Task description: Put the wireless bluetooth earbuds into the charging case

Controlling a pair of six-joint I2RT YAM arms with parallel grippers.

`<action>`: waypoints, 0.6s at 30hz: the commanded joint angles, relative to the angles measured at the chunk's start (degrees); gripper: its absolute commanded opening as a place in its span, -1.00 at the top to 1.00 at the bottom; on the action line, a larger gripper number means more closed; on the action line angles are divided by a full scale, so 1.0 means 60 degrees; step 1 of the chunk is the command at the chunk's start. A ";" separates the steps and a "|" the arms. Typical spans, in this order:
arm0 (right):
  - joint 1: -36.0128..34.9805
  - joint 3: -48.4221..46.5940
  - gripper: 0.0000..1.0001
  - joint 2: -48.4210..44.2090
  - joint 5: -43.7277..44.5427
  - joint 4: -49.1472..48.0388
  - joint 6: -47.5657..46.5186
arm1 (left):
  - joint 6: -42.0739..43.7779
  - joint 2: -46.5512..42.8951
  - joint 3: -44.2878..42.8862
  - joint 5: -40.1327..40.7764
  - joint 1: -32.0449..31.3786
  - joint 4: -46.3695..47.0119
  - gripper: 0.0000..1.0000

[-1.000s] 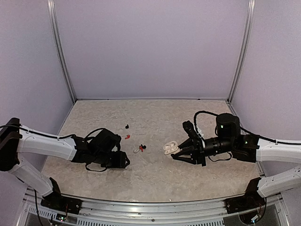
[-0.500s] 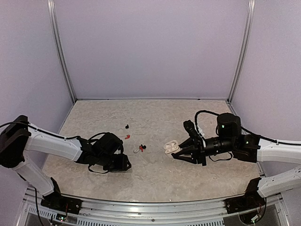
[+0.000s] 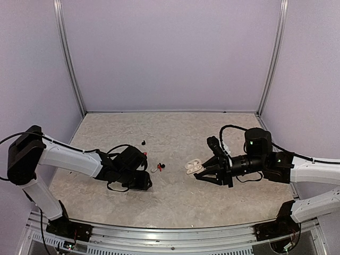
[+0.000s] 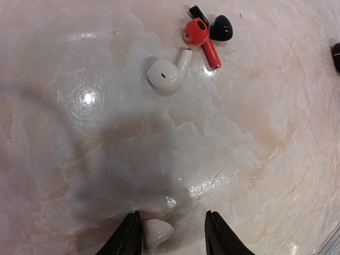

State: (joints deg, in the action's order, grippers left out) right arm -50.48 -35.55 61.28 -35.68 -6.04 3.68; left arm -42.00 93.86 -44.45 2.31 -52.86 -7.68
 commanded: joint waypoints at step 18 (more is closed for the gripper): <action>-0.0004 -0.0084 1.00 -0.0135 0.0100 0.0231 -0.0125 | 0.3138 0.1501 -0.2819 0.1407 -0.0433 -0.4126 0.21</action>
State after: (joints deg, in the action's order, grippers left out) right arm -50.50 -35.55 61.28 -35.44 -5.37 3.62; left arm -26.46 101.01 -58.96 9.98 -55.11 -27.79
